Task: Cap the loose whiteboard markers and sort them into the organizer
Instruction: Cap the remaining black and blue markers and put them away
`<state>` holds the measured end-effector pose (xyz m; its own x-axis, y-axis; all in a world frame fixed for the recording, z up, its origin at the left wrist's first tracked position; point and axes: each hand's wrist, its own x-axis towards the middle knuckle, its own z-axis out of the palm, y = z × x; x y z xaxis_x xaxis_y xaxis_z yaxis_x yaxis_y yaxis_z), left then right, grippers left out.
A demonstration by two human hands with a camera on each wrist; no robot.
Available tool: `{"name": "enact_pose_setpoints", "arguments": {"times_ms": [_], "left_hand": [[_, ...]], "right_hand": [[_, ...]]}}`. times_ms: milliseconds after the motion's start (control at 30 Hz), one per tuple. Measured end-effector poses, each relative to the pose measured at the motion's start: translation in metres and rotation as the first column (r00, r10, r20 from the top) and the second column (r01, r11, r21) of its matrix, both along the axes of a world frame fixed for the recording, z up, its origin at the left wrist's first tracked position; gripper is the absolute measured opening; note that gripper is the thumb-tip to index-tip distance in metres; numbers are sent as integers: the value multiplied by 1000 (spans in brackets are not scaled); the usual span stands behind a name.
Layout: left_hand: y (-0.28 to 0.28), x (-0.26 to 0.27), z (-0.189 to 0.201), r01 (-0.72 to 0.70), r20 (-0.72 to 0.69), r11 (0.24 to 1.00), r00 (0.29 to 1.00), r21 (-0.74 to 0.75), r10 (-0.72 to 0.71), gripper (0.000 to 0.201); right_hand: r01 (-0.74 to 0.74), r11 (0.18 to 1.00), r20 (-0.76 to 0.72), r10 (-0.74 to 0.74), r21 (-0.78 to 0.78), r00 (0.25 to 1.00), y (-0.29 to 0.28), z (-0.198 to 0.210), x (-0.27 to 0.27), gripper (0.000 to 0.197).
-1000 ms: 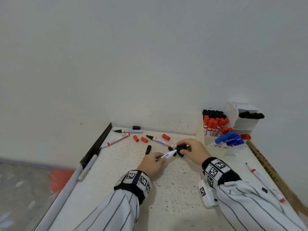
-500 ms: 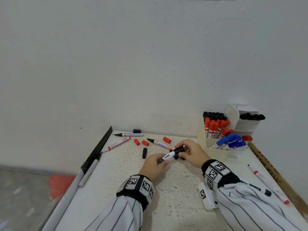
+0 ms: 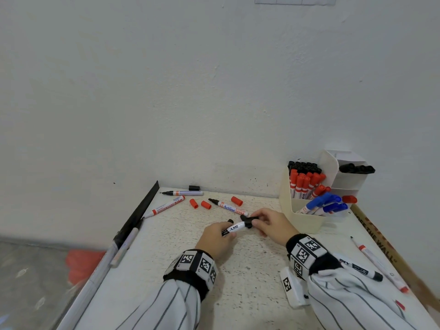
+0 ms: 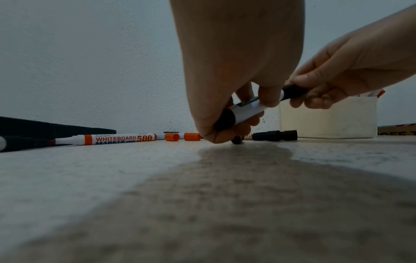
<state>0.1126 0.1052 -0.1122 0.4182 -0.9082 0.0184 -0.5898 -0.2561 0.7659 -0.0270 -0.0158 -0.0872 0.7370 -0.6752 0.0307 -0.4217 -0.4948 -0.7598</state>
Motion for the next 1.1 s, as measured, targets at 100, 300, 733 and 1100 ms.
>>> {"name": "enact_pose_setpoints", "arguments": {"times_ms": [100,300,733,1100], "left_hand": [[2,-3,-1,59,5,996,998,70,-59,23],[4,-5,4,80,10,995,997,63,-80,25],[4,1,3,-60,-15,997,998,49,60,25],[18,15,0,-189,-207,981,959,44,194,24]], "right_hand": [[-14,995,-59,8,-98,998,2,0,-5,30],[39,999,-74,-37,29,997,8,-1,-8,8],[-131,989,-426,145,61,893,16,-10,-12,15],[-46,997,-376,20,-60,926,5,-3,-19,10]]}}
